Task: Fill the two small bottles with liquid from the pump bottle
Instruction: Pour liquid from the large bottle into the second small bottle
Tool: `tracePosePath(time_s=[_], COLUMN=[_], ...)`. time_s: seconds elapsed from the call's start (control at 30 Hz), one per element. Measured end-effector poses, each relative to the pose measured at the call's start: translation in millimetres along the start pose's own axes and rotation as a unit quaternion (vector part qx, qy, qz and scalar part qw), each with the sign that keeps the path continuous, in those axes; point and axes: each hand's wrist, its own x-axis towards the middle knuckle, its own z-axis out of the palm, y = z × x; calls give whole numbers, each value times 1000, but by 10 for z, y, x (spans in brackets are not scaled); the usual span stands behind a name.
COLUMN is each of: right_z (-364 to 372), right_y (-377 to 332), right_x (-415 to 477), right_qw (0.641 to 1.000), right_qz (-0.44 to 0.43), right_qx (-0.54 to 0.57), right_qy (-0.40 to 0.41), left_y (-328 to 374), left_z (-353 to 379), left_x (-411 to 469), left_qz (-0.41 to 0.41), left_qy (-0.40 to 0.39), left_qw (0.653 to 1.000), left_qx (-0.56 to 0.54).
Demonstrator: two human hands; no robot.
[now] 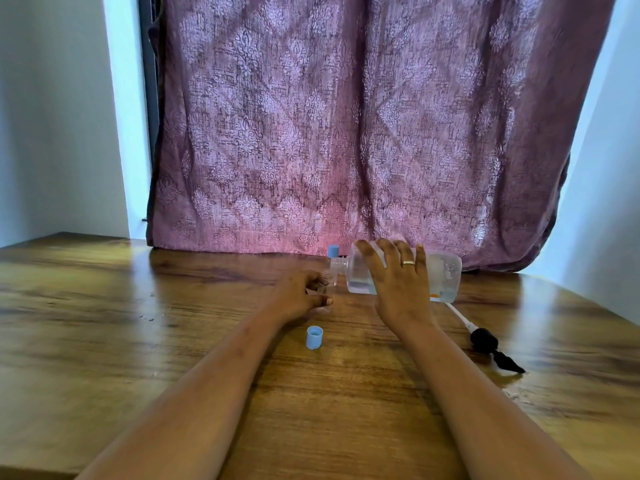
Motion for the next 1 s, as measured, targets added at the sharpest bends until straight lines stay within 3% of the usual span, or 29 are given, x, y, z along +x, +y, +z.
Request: tracePosePath(time_s=[1.0], right_z=[-15], right_y=[5], right_x=[35], right_qw=[1000], right_qz=[-6], right_qx=[-7], right_qy=[-2], left_y=[-22], left_z=[1], left_x=[2], left_qz=[-6], left_qy=[1], left_qw=[1000], left_qx=[-3])
